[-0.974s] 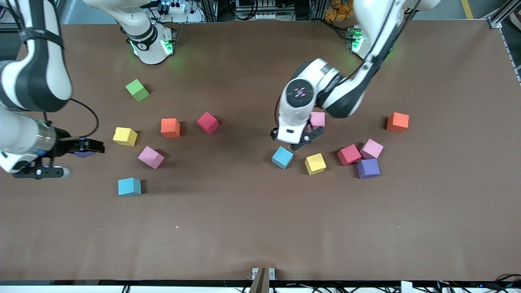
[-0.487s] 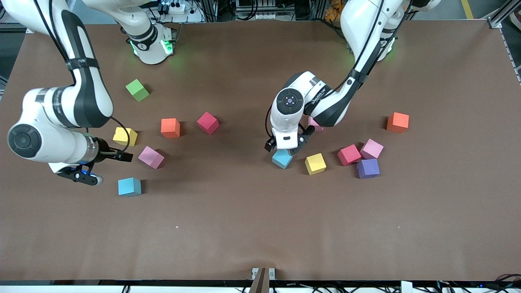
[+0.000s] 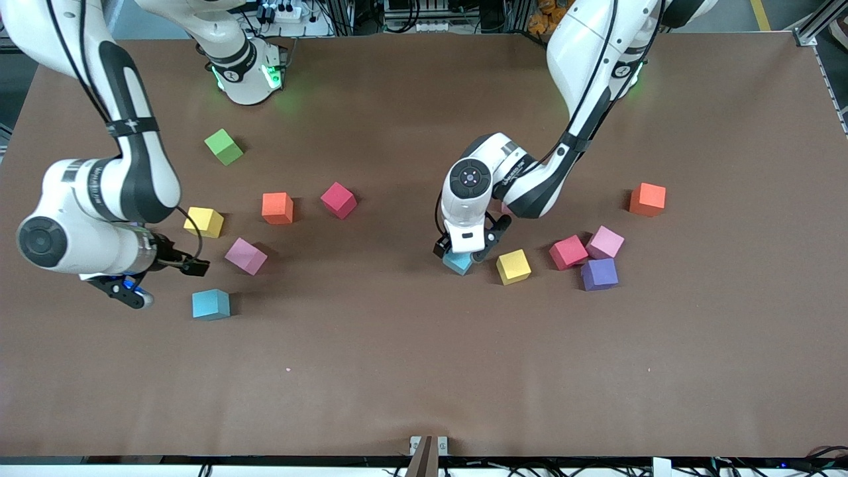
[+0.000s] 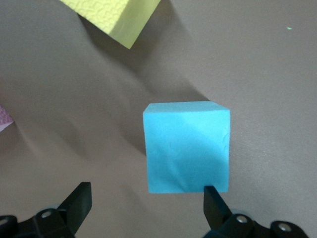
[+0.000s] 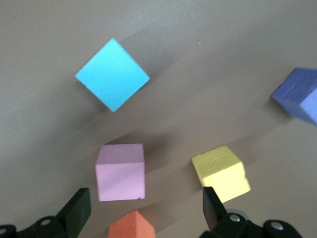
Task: Form number 2 with 11 blocks
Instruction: 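Grasp and lift the cyan block with the left gripper while right grasps pink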
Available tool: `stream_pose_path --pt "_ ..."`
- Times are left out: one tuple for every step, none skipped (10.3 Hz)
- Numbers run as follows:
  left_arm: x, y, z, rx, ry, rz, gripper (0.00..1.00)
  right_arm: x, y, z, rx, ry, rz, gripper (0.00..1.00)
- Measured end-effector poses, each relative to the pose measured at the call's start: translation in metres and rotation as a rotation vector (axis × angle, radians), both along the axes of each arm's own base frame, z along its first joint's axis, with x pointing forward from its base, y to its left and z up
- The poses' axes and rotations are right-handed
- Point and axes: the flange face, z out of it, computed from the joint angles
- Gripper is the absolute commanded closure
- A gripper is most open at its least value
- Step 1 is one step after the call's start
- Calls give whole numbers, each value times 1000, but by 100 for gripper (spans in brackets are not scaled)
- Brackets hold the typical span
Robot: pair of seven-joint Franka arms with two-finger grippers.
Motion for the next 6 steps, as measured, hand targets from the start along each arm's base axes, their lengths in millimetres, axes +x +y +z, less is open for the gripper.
stream_pose_path --pt "1 -1 2 -2 -3 -1 0 -3 7 -11 -3 -16 -10 0" --pt "3 -1 4 -6 -7 0 0 -12 10 -32 11 -34 -33 0" --pt "5 -2 7 -10 -13 1 0 -23 11 -53 52 -40 -77 0" --pt "6 -3 9 -13 -17 2 0 -30 14 -62 83 -32 -121 0" --pt "8 -3 12 -17 -22 3 0 -34 15 -63 94 -24 -156 0" --pt "10 -3 13 -19 -25 4 0 -38 16 -63 96 -18 -174 0"
